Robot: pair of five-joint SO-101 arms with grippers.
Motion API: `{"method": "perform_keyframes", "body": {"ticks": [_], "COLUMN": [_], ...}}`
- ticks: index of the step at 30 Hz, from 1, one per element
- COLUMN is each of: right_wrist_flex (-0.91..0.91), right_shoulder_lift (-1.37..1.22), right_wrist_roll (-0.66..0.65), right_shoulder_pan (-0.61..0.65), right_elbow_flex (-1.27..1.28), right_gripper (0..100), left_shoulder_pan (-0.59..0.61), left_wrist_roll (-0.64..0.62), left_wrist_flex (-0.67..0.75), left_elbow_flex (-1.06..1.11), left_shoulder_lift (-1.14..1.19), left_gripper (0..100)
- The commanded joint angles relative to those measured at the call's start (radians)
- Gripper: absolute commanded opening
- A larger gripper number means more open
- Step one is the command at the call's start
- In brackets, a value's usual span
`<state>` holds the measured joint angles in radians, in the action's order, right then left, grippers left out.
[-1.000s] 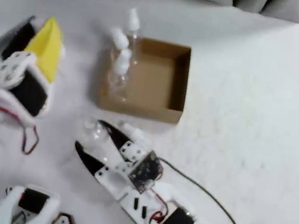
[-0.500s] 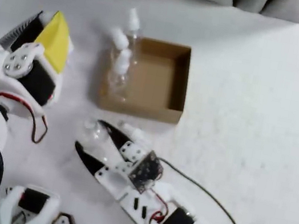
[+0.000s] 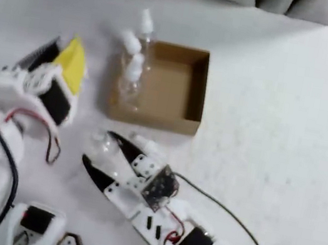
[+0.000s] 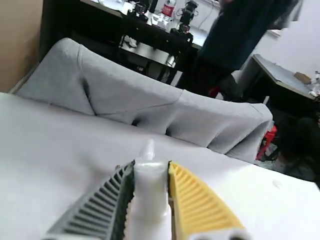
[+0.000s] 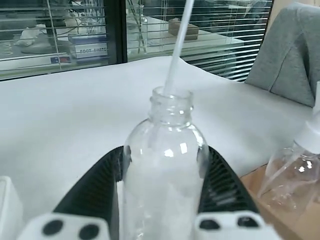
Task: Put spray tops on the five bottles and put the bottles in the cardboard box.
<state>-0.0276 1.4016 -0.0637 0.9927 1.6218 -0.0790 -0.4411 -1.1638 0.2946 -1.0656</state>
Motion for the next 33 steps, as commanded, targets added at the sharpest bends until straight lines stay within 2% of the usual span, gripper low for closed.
{"method": "perform_keyframes", "body": {"ticks": [1, 11, 18, 27, 30, 33], "right_wrist_flex": [0.004, 0.005, 0.005, 0.005, 0.005, 0.005], "right_shoulder_lift": [0.016, 0.016, 0.016, 0.016, 0.016, 0.016], "right_wrist_roll": [-0.014, -0.014, -0.014, -0.014, -0.014, -0.014], "right_shoulder_pan": [0.005, 0.002, 0.002, -0.001, -0.001, -0.001], "right_elbow_flex": [-0.012, -0.012, -0.012, -0.012, -0.012, -0.012], "right_gripper": [1.5, 1.5, 1.5, 1.5, 1.5, 1.5], "left_shoulder_pan": [-0.048, -0.077, -0.223, -0.229, -0.229, -0.229], "left_wrist_roll": [-0.02, 0.011, 0.021, 0.029, 0.097, 0.114], "left_wrist_flex": [0.032, 0.057, 0.051, 0.029, -0.012, -0.021], "left_elbow_flex": [0.095, 0.354, 0.466, 0.546, 0.54, 0.548], "left_shoulder_lift": [-0.114, -0.308, -0.456, -0.486, -0.486, -0.486], "left_gripper": [2, 2, 2, 3, 3, 2]}}
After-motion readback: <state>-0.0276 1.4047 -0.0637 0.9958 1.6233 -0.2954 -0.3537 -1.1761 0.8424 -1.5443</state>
